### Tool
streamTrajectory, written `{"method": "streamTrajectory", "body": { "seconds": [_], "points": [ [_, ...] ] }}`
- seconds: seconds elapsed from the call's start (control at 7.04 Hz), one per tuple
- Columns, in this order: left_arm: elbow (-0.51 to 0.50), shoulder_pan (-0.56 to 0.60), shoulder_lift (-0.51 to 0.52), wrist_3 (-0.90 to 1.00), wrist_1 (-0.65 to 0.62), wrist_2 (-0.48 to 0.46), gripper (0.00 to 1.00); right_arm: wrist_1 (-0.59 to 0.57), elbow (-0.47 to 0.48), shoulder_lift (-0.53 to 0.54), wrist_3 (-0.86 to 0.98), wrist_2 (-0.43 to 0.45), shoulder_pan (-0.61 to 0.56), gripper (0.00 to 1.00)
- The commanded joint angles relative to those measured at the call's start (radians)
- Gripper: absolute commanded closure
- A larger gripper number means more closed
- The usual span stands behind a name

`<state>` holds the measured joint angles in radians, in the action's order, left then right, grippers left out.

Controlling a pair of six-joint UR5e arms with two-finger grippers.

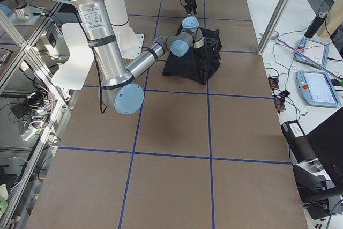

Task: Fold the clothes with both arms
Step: 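Raise the right gripper while lowering the left gripper to the shirt's side edge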

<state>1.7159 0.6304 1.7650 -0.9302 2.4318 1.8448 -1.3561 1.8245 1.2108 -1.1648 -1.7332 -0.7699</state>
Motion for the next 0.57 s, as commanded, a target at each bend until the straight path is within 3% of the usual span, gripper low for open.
{"method": "streamTrajectory", "body": {
  "seconds": [0.0, 0.43],
  "points": [
    [-0.005, -0.104, -0.021, -0.103, 0.035, -0.081, 0.0, 0.002, 0.003, 0.001, 0.0, 0.0, 0.0, 0.0],
    [-0.012, -0.124, -0.021, -0.145, 0.033, -0.084, 0.24, 0.002, 0.003, 0.001, -0.003, 0.001, 0.0, 0.0]
  ]
}}
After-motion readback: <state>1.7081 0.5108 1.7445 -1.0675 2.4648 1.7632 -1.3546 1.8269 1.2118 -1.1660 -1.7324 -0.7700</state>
